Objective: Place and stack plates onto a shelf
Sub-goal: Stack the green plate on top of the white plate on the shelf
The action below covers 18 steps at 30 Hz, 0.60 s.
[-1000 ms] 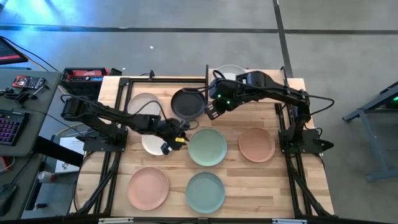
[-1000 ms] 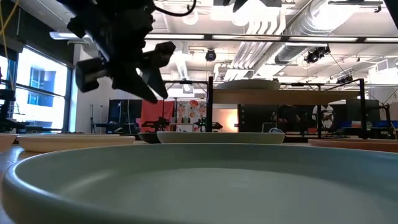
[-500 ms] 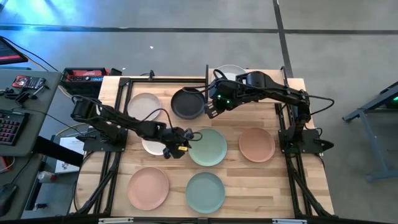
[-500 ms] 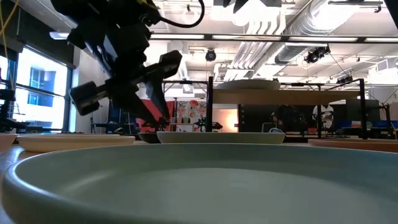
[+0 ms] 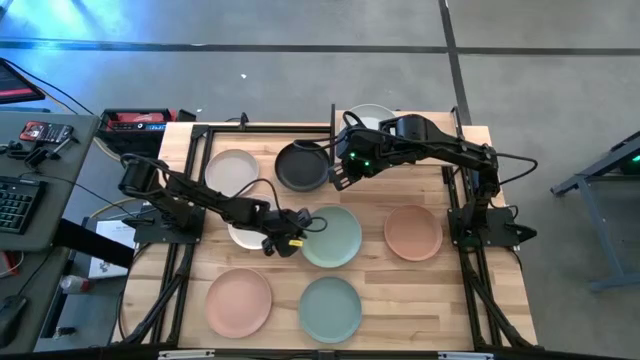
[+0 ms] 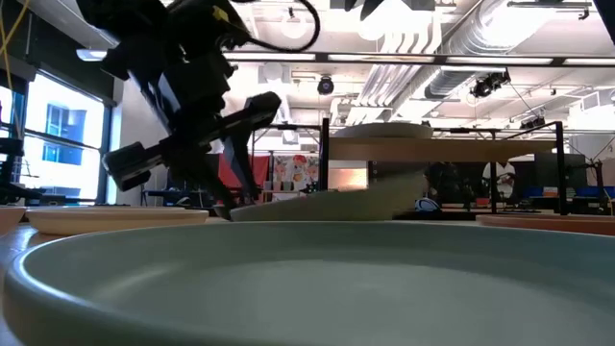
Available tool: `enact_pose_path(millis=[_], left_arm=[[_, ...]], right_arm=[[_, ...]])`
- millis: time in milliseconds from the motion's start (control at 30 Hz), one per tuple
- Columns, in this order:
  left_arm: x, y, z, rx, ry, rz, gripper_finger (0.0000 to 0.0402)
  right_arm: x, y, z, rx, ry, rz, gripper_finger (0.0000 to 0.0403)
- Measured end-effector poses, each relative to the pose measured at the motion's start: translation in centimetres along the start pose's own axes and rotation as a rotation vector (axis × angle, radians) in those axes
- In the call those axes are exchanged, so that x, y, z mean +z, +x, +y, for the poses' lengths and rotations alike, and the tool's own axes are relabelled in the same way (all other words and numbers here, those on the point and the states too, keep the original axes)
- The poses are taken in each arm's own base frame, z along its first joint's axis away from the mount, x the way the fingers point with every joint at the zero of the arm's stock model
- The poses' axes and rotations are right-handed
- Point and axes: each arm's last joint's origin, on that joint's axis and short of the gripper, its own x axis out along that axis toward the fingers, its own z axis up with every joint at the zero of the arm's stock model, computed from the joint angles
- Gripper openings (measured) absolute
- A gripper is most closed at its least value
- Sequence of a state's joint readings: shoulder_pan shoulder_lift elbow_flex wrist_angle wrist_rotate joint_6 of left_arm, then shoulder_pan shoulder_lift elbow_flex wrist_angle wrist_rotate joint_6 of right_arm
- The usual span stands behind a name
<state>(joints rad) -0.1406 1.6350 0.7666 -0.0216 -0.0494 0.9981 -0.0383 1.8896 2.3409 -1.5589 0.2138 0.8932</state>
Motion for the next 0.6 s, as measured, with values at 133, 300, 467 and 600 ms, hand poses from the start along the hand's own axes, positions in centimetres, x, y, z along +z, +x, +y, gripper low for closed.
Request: enact_pose_path(millis=[133, 300, 467, 600], left_arm=[[0.38, -0.18, 0.69, 0.015, -0.020, 0.009, 0.0092], [0.52, -0.30, 0.97, 0.013, -0.011, 0.023, 0.0092], [0.25, -0.32, 0.65, -0.016, -0.008, 0.061, 0.0092], [0.19, -0.36, 0.19, -0.056, -0.009, 0.078, 0.0092]], right_arm=[[0.00, 0.00, 0.00, 0.000, -0.001, 0.000, 0.0101], [0.00, 0.00, 0.00, -0.001, -0.003, 0.000, 0.0101], [0.00, 0.00, 0.00, -0.001, -0.003, 0.000, 0.0101], [0.00, 0.00, -0.01, -0.001, -0.004, 0.000, 0.0101]])
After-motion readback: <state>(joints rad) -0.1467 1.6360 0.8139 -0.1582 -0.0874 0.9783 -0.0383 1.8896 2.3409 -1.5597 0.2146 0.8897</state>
